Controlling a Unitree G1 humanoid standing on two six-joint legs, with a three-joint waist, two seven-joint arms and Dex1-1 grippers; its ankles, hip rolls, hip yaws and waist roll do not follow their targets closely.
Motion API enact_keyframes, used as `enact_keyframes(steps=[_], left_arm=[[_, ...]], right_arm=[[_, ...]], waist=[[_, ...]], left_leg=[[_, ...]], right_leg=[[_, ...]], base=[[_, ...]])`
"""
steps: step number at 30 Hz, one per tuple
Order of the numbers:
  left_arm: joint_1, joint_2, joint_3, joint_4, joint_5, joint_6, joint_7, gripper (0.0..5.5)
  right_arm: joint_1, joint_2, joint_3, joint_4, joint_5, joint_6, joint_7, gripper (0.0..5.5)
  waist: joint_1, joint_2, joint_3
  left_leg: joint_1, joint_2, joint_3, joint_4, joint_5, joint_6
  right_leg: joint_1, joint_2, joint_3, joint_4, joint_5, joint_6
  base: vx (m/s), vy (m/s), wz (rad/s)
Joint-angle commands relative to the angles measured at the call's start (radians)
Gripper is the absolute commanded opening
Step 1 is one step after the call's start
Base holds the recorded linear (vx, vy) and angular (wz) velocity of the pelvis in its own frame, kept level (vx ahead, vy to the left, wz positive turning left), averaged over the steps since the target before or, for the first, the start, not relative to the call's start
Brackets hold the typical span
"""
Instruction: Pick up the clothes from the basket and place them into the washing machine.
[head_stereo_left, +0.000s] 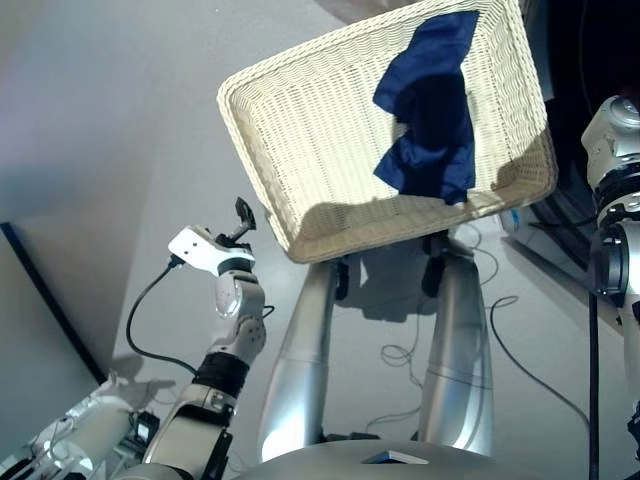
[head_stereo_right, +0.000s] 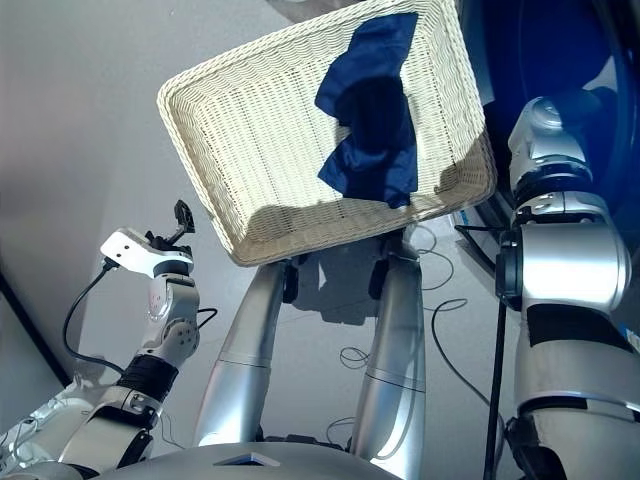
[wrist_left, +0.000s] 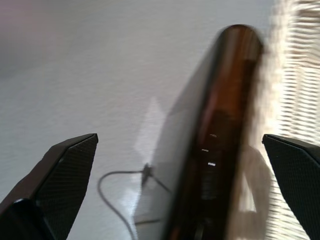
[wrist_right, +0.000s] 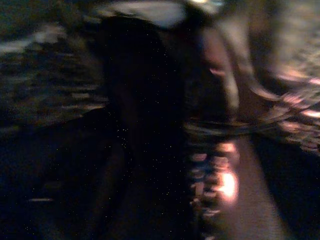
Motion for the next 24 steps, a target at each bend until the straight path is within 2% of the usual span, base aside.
enact_keyframes(steps=[1, 3, 5, 15, 19, 24], left_arm=[[0.028, 0.03, 0.065, 0.039, -0.027, -0.03, -0.028, 5.5], [0.026, 0.033, 0.071, 0.055, -0.032, -0.026, -0.038, 5.5], [0.024, 0.036, 0.094, 0.086, -0.057, -0.014, -0.077, 5.5], [0.013, 0.029, 0.094, 0.162, -0.076, 0.026, -0.186, 5.5], [-0.002, 0.038, 0.084, 0.172, -0.075, 0.021, -0.207, 5.5], [-0.032, 0.042, 0.077, 0.157, -0.072, 0.007, -0.184, 5.5]], right_arm=[[0.057, 0.017, 0.089, -0.063, 0.059, -0.091, 0.135, 5.5], [0.073, 0.022, 0.094, -0.063, 0.079, -0.094, 0.178, 5.5], [0.109, 0.028, 0.141, -0.076, 0.109, -0.089, 0.322, 5.5], [0.176, 0.149, 0.32, -0.148, 0.078, -0.071, 0.61, 5.5], [0.181, 0.211, 0.338, -0.119, 0.079, -0.061, 0.65, 5.5], [0.172, 0.285, 0.313, -0.082, 0.109, -0.061, 0.645, 5.5]], waist=[[-0.008, 0.001, -0.04], [-0.009, -0.002, -0.038], [-0.003, -0.015, -0.038], [0.019, -0.049, -0.048], [0.037, -0.048, -0.052], [0.065, -0.034, -0.035]], left_leg=[[0.005, -0.016, 0.02, -0.081, 0.083, 0.025], [0.028, -0.011, 0.016, -0.111, 0.089, 0.023], [0.078, -0.005, 0.011, -0.189, 0.107, 0.019], [0.142, -0.007, -0.003, -0.291, 0.145, 0.015], [0.14, -0.013, -0.008, -0.299, 0.15, 0.016], [0.088, -0.023, -0.017, -0.247, 0.145, 0.024]], right_leg=[[0.046, 0.022, -0.048, -0.039, 0.103, 0.045], [0.072, 0.017, -0.053, -0.07, 0.107, 0.046], [0.126, 0.012, -0.072, -0.142, 0.108, 0.047], [0.184, 0.017, -0.097, -0.22, 0.112, 0.046], [0.179, 0.016, -0.1, -0.219, 0.107, 0.046], [0.115, 0.016, -0.092, -0.13, 0.082, 0.047]], base=[[0.0, 0.0, 0.0], [0.0, 0.0, 0.0], [-0.023, -0.061, -0.049], [-0.005, -0.012, 0.02], [0.0, 0.0, 0.0], [0.0, 0.0, 0.0]])
